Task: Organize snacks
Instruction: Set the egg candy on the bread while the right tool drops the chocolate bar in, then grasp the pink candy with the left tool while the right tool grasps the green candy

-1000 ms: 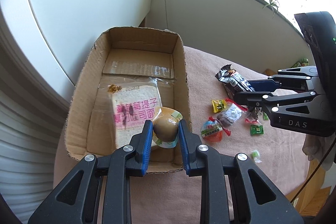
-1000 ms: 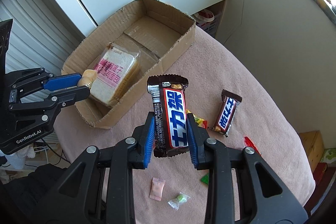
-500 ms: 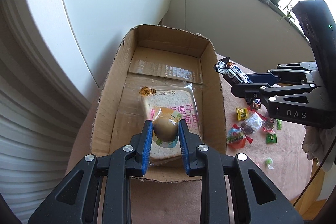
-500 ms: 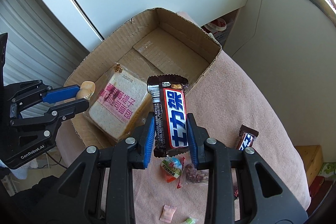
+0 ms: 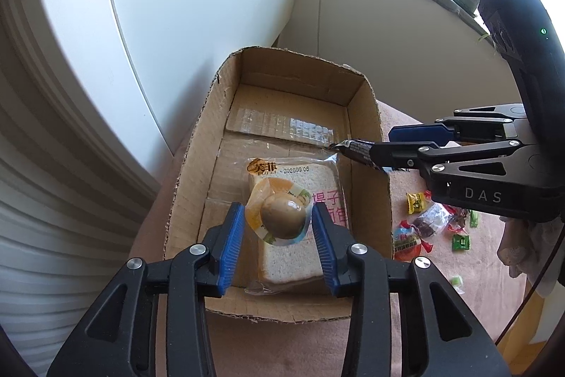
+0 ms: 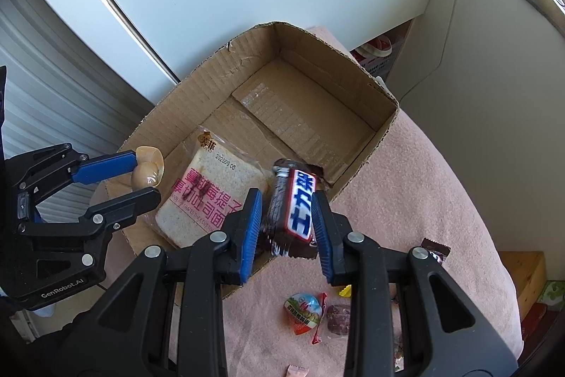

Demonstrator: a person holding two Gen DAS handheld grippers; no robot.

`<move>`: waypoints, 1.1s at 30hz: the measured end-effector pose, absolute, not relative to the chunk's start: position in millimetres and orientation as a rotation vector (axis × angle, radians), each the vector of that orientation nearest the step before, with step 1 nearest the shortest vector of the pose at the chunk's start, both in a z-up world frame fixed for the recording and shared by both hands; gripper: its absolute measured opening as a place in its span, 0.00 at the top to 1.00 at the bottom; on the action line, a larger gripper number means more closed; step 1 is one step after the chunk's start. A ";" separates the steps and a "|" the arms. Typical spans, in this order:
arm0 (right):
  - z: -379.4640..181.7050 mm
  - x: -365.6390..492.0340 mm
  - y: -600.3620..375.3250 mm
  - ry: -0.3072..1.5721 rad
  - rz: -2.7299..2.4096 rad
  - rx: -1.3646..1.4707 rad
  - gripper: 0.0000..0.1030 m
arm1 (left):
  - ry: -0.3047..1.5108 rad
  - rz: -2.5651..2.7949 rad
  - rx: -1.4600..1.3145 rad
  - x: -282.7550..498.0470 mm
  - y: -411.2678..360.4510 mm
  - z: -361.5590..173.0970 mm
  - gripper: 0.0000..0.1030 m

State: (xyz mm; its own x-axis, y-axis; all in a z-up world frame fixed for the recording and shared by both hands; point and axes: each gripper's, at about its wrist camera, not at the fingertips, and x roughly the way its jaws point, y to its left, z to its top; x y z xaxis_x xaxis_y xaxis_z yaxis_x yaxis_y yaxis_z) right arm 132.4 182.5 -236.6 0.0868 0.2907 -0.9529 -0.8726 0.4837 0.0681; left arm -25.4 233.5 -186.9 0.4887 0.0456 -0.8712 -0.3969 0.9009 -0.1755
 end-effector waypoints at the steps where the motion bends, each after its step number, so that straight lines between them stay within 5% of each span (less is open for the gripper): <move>1: -235.8 132.4 182.8 1.172 0.950 -0.626 0.54 | 1.031 0.279 -0.382 -24.9 233.7 -186.6 0.57; 3: -232.5 131.5 182.7 1.147 0.943 -0.627 0.37 | 1.031 0.282 -0.382 -23.9 233.7 -186.3 0.52; 5: -229.1 131.4 182.5 1.130 0.942 -0.619 0.34 | 1.033 0.282 -0.368 -23.1 232.0 -185.9 0.52; 29: -204.6 141.4 101.5 1.140 0.853 -0.538 0.32 | 1.062 0.185 -0.367 -25.3 174.7 -178.4 0.51; 33: -201.8 139.0 62.0 1.157 0.811 -0.501 0.20 | 1.082 0.136 -0.363 -23.8 151.0 -181.4 0.51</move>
State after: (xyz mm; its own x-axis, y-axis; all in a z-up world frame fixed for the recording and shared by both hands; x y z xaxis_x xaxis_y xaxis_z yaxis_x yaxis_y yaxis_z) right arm 139.0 62.0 -201.8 0.1758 0.3003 -0.9375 -0.7788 0.6249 0.0541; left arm -23.8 151.0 -181.4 0.4682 -0.0681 -0.8810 -0.2835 0.9327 -0.2227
